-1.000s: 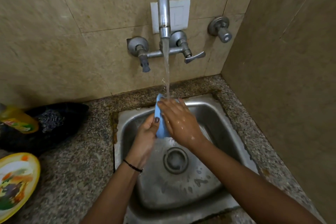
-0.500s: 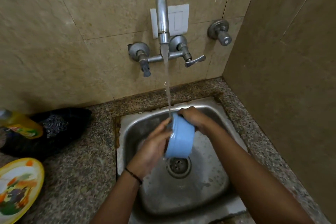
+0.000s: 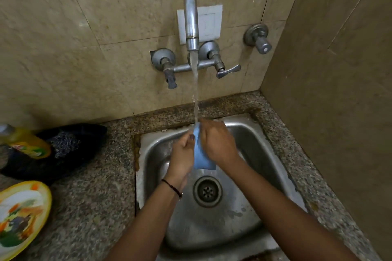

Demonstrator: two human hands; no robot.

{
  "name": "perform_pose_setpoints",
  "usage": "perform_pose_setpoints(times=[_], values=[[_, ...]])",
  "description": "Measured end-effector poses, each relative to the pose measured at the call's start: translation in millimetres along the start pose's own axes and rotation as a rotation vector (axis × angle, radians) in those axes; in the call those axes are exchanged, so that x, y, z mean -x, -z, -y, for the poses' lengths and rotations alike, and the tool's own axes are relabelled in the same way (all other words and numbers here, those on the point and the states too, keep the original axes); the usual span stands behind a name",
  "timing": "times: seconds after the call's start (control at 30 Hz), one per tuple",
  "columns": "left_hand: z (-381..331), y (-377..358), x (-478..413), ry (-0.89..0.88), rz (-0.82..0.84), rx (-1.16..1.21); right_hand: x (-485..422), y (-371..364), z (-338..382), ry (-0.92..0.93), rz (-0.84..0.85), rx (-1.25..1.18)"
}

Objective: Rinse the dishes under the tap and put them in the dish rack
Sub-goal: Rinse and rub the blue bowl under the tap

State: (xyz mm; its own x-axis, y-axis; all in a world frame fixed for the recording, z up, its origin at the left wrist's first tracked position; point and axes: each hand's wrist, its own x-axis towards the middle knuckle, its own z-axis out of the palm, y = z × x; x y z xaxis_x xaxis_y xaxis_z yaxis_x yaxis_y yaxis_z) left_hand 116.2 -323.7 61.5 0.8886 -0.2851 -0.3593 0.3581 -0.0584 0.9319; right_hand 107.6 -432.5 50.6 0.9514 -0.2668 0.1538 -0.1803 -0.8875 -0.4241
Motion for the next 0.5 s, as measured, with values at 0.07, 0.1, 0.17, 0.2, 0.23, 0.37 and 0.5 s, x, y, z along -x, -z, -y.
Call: perform_pose_setpoints(times=[0.07,0.1,0.17,0.2,0.23,0.37,0.5], values=[[6,0,3,-0.039,-0.005,-0.037,-12,9,1,-0.178,0.072,-0.174],[7,2,2,-0.059,-0.015,-0.044,-12,11,4,-0.187,0.074,-0.153],[2,5,0,-0.08,-0.035,-0.031,0,2,13,-0.03,0.017,0.059],[0,7,-3,-0.088,-0.044,-0.027,11,-3,18,0.049,-0.012,0.122],[-5,9,-3,-0.105,-0.049,-0.034,22,-6,23,0.117,-0.051,0.144],[-4,20,-2,-0.156,-0.04,-0.017,28,1,19,0.213,-0.131,0.055],[1,19,7,-0.144,-0.062,0.019,1,13,29,-0.015,-0.081,-0.065]])
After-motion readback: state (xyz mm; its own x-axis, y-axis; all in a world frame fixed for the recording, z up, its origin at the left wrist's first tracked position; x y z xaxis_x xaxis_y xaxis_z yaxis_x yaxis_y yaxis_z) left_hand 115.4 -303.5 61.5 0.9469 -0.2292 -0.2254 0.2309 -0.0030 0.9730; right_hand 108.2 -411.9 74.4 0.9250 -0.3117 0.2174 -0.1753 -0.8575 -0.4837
